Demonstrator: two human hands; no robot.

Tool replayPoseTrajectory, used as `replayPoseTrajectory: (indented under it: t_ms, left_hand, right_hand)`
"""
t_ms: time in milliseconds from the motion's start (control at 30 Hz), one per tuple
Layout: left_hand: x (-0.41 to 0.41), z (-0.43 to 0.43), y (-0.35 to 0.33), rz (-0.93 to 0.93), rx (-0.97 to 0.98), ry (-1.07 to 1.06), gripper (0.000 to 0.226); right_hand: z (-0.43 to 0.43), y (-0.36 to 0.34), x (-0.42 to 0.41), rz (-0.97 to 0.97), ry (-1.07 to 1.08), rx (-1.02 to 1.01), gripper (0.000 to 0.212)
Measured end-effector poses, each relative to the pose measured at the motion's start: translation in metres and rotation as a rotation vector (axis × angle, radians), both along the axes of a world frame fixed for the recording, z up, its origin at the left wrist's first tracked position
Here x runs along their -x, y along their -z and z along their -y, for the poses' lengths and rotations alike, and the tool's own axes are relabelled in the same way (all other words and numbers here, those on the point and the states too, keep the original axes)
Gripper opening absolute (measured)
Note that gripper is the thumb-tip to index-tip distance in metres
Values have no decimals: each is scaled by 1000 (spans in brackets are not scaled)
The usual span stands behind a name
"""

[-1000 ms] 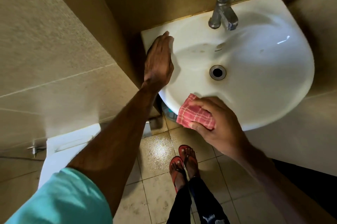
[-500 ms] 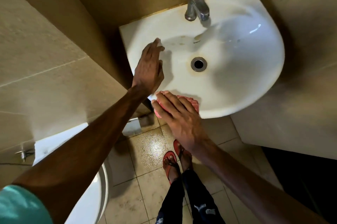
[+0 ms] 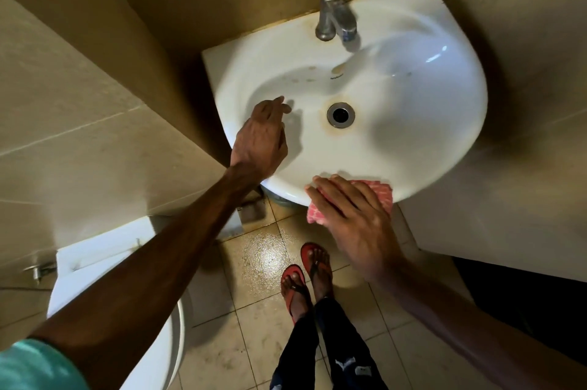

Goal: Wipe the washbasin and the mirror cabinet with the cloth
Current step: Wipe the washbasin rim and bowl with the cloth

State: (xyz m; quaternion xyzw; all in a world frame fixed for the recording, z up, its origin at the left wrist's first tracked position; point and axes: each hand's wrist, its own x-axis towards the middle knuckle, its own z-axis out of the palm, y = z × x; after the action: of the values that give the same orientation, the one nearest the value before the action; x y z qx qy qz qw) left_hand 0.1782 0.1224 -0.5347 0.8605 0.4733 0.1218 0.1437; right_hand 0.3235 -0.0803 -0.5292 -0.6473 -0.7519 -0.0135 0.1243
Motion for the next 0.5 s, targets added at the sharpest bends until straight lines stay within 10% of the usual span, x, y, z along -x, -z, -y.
replayPoseTrajectory:
  t_ms: [500]
  left_hand:
    - [0, 0, 0, -107, 46, 43, 32]
  right_hand:
    - [-21, -30, -87, -154, -318, 511, 61]
